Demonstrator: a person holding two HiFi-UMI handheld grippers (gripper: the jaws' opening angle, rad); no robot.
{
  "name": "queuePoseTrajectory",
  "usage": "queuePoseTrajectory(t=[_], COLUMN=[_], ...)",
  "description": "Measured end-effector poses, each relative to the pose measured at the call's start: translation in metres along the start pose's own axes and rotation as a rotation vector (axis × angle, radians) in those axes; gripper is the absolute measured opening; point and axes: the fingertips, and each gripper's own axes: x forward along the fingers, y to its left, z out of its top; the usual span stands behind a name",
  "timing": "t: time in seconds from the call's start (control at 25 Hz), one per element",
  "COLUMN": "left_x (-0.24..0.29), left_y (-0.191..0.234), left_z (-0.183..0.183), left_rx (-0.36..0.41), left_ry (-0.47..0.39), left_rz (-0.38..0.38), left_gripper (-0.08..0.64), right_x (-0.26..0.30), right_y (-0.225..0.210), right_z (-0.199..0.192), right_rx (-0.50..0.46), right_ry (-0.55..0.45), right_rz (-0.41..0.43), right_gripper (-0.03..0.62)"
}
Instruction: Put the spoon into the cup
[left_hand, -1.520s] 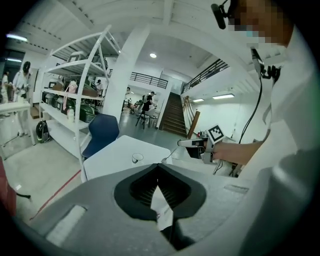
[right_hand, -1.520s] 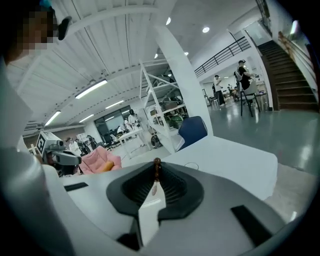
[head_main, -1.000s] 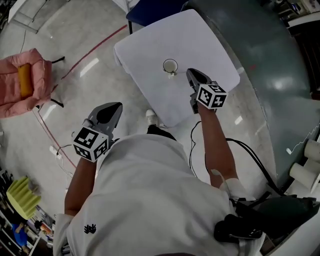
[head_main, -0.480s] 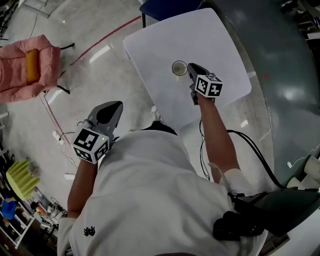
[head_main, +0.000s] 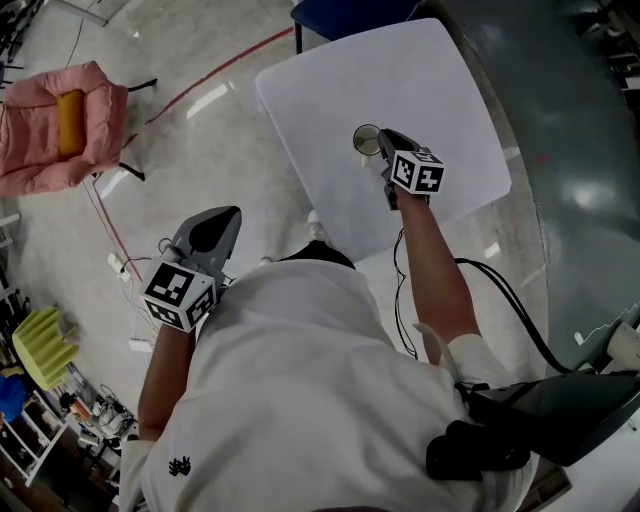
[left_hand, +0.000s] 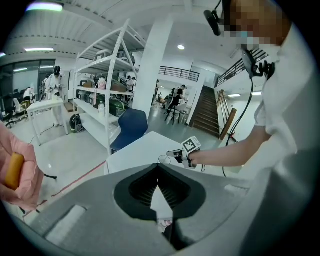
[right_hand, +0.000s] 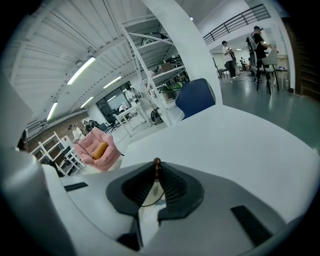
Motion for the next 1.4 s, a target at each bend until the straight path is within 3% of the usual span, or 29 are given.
queuePoseTrajectory(t=[0.44,0.76,0.88,1.24,1.4], left_x=[-0.008,-0.028,-0.044,-0.099,-0.124], left_y=[0.009,0.014,0.014,0.01,0.001], left_z=[-0.001,-0.004,-0.011,-0.035,-0.044], left_rx=[-0.009,-0.006,-0.003,0.009,0.029], left_ry=[-0.009,-0.048,-0.063,-0.112,-0.143], left_rz=[0.007,0.029,0.029,-0.003,-0.037], left_gripper=[0.011,0.011,0.011,0.011,0.011], right_x=[0.004,0.002,-0.008,-0.065,-0.096], right_y=[-0.009,-0.011,-0.007,0.026,0.059], right_z=[-0.007,-0.005,0.0,-0.009,-0.025], right_rx=[-0.029,-0.041,-0.041,-0.063,-0.069], right_ry=[-0.012,-0.043,-0.066,-0.104,-0.125], right_rz=[-0.012,-0.037,-0.071,-0.169,-0.186], right_gripper=[0.048,0.197,0.21,0.208,0.143])
